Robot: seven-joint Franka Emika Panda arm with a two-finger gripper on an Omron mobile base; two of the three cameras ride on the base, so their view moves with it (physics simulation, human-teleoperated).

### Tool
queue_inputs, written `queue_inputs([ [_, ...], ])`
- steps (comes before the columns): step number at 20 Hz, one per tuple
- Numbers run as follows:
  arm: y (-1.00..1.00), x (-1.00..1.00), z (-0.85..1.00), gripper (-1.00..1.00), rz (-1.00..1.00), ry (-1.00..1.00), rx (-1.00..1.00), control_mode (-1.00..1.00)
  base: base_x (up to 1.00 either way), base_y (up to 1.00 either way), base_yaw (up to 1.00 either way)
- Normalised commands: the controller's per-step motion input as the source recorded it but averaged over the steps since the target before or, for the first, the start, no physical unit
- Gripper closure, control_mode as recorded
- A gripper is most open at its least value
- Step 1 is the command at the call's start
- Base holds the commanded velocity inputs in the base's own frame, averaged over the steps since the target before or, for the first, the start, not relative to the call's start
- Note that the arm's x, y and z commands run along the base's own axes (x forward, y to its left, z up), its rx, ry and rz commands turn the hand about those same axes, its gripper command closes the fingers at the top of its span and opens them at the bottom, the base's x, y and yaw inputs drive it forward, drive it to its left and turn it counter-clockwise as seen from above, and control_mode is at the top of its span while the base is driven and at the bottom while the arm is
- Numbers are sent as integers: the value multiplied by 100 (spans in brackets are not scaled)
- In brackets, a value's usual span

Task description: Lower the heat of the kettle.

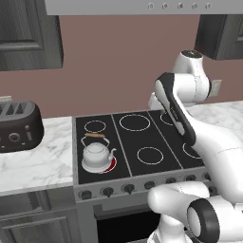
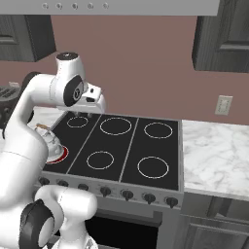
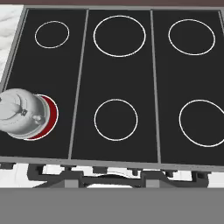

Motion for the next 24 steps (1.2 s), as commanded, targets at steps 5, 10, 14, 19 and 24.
queue_inputs([
  [5, 7, -19, -1, -100, 2, 0, 0, -100, 0, 0, 0],
  [10, 62, -72, -16, -100, 16, -20, -9, -100, 0, 0, 0],
  [14, 87, -65, -17, -100, 25, -16, -18, -100, 0, 0, 0],
  [19, 92, -39, -19, -100, 34, -6, -23, -100, 0, 0, 0],
  [24, 95, -42, -13, -100, 32, -5, -36, -100, 0, 0, 0],
])
